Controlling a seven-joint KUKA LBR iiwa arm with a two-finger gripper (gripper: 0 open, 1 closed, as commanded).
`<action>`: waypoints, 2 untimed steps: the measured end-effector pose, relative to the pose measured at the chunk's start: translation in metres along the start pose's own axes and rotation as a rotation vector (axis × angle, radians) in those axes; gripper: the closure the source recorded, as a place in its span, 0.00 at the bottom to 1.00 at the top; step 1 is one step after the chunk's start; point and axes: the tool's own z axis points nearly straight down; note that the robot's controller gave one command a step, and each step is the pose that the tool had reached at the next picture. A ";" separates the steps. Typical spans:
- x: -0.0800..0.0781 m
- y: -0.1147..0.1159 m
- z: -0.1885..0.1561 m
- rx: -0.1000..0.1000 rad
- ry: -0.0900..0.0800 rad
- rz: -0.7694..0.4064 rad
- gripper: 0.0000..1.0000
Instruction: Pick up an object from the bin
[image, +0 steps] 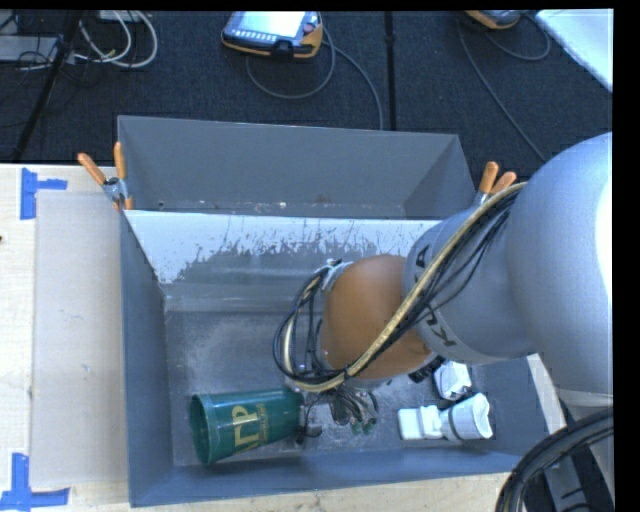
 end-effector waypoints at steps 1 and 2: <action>0.002 0.000 -0.053 0.001 0.006 0.010 1.00; -0.016 -0.010 -0.101 0.000 0.002 0.016 1.00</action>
Offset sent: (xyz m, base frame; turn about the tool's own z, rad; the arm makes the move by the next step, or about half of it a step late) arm 0.0210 -0.0114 0.1072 0.0155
